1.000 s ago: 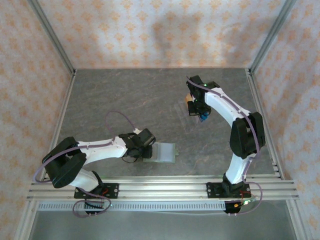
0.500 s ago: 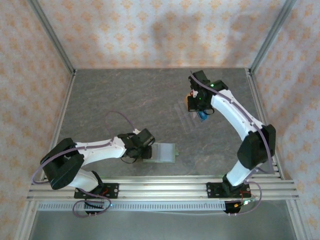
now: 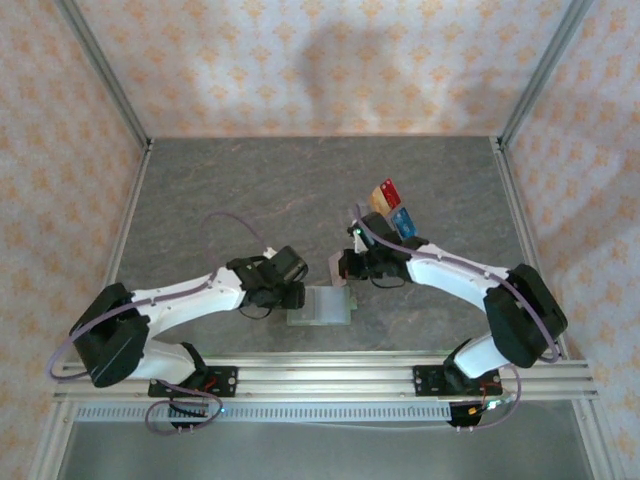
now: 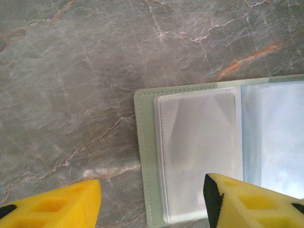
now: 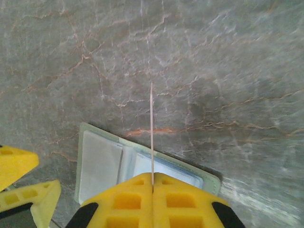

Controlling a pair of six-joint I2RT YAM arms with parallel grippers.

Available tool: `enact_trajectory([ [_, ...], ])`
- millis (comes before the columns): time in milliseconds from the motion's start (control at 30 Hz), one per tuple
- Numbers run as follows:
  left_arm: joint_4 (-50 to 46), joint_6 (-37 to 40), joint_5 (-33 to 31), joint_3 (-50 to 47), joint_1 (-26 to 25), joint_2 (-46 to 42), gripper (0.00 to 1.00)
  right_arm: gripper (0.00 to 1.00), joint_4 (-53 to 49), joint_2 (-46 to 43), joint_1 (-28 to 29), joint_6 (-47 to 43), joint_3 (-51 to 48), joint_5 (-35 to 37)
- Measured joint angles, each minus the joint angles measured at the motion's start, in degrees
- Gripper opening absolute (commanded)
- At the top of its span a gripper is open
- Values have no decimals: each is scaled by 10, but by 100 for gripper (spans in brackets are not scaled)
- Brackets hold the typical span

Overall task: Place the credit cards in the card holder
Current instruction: Insert the credit card into the card slot.

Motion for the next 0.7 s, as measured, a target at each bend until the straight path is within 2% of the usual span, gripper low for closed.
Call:
enact_trajectory([
  [300, 9, 16, 0, 5, 1, 71, 55, 0, 236, -9, 11, 61, -130, -59],
  [700, 57, 5, 3, -32, 1, 57, 51, 0, 375, 16, 33, 72, -174, -97],
])
